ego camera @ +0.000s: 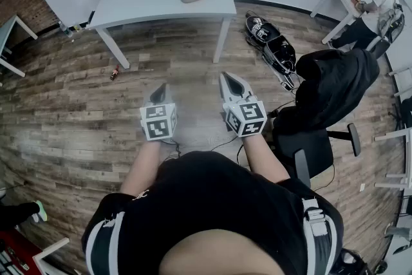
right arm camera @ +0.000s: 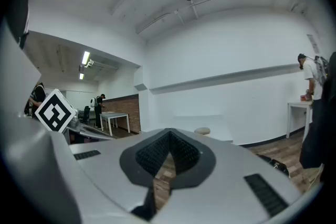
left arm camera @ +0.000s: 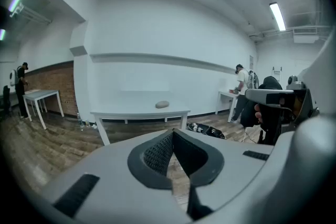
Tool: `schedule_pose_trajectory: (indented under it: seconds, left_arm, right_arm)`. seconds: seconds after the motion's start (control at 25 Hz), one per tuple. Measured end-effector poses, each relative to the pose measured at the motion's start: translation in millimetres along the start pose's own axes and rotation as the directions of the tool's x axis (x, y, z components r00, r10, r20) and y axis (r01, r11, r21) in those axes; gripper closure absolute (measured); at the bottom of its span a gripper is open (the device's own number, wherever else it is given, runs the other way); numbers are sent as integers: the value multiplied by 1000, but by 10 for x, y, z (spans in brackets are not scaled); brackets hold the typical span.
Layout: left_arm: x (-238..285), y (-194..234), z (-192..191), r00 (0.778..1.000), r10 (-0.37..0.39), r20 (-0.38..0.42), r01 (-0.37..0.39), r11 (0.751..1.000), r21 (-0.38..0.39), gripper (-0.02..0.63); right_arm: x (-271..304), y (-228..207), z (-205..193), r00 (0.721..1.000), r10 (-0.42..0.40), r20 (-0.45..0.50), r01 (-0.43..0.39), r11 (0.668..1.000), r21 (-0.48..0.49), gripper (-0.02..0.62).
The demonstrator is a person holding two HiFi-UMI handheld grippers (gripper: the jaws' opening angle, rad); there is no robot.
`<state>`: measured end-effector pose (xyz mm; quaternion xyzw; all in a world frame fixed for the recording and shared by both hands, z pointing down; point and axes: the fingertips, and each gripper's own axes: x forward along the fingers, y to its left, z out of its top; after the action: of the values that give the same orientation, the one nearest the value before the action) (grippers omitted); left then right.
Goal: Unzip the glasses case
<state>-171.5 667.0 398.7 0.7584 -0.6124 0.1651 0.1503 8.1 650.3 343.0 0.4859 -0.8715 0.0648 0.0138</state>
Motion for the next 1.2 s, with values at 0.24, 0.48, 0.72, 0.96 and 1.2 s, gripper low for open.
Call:
schedule_pose_trajectory:
  seconds: [0.24, 0.48, 0.72, 0.96, 1.2]
  left_arm:
    - [16, -86, 45, 1000, 24, 2, -24, 1000, -13, 601]
    - [-3, -72, 37, 999, 52, -2, -52, 998, -20, 601]
    - [14, -162, 54, 998, 61, -5, -61, 998, -29, 601]
    - [72, -535, 42, 999, 46, -12, -46, 999, 0, 601]
    - [169, -843, 34, 998, 60, -10, -60, 998, 0, 601]
  right_arm:
    - [-90, -106, -6, 1000, 5, 15, -5, 1000, -16, 581]
    - [-129, -139, -51, 999, 40, 26, -40, 999, 35, 581]
    - [-145, -279, -109, 1000, 31, 7, -31, 998, 49, 581]
    - [-281, -458, -145, 999, 46, 0, -46, 998, 40, 581]
    - [-471, -771, -277, 998, 54, -19, -53, 998, 46, 581]
